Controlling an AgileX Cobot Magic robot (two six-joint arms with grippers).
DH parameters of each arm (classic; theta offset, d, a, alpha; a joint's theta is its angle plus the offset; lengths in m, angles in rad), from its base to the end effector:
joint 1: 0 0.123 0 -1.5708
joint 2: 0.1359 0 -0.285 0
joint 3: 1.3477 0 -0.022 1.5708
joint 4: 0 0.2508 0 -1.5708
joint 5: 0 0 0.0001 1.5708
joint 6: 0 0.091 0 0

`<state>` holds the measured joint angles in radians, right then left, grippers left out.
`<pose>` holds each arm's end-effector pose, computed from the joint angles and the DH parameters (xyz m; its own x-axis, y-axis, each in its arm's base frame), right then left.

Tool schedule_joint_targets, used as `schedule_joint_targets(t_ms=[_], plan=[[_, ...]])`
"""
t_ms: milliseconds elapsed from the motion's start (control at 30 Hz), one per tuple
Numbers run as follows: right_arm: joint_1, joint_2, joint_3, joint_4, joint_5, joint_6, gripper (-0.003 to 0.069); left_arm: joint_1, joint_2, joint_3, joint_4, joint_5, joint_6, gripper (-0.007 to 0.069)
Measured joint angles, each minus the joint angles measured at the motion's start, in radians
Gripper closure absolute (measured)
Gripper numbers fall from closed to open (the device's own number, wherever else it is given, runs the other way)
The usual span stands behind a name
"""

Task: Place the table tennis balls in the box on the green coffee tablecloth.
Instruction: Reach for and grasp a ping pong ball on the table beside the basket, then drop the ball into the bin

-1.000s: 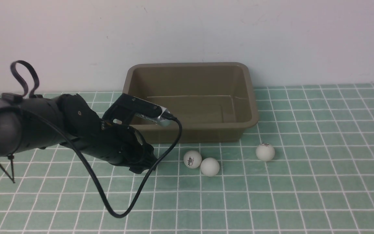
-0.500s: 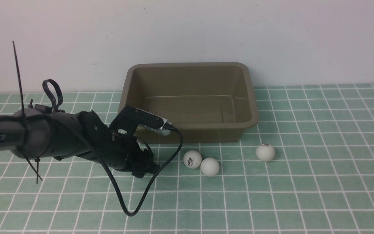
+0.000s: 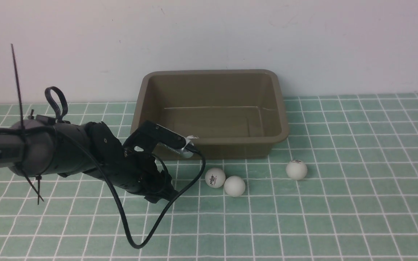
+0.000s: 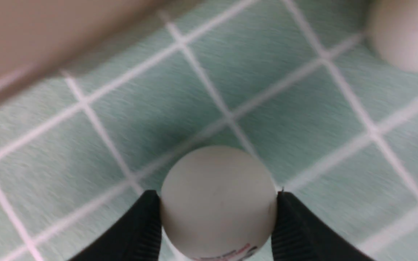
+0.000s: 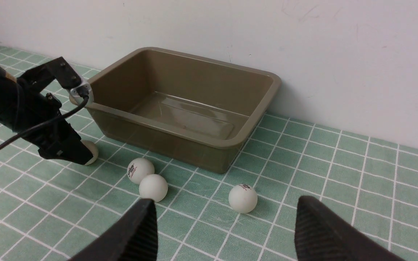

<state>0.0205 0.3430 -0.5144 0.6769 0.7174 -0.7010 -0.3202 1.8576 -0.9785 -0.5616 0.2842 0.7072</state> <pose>0.0613 0.0388 0.3121 -0.2646 -0.1475 -0.9530 -0.4538 0.8910 -0.0119 0.3324 -0.1246 0.1425 -0.7423 0.4161 -0.5252 0.5116 0.8581 -0.0432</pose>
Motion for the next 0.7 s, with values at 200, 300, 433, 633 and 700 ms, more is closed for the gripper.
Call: schedule_joint_targets(t_ms=[200, 300, 433, 633, 700], plan=[[0.0, 0.0, 0.0, 0.0, -0.037, 0.0, 0.0198, -0.013, -0.109, 0.0, -0.029, 0.133, 0.061, 0.0275], [0.0, 0.0, 0.0, 0.0, -0.055, 0.0, 0.0198, -0.025, -0.172, -0.001, -0.086, 0.138, 0.114, 0.0275], [0.0, 0.0, 0.0, 0.0, -0.062, 0.0, 0.0198, -0.03, -0.222, -0.019, -0.179, 0.082, 0.224, 0.0275], [0.0, 0.0, 0.0, 0.001, -0.048, 0.0, 0.0198, -0.03, -0.161, -0.106, -0.326, -0.126, 0.504, 0.0275], [0.0, 0.0, 0.0, 0.002, -0.047, 0.0, 0.0198, -0.03, -0.113, -0.155, -0.347, -0.135, 0.559, 0.0275]])
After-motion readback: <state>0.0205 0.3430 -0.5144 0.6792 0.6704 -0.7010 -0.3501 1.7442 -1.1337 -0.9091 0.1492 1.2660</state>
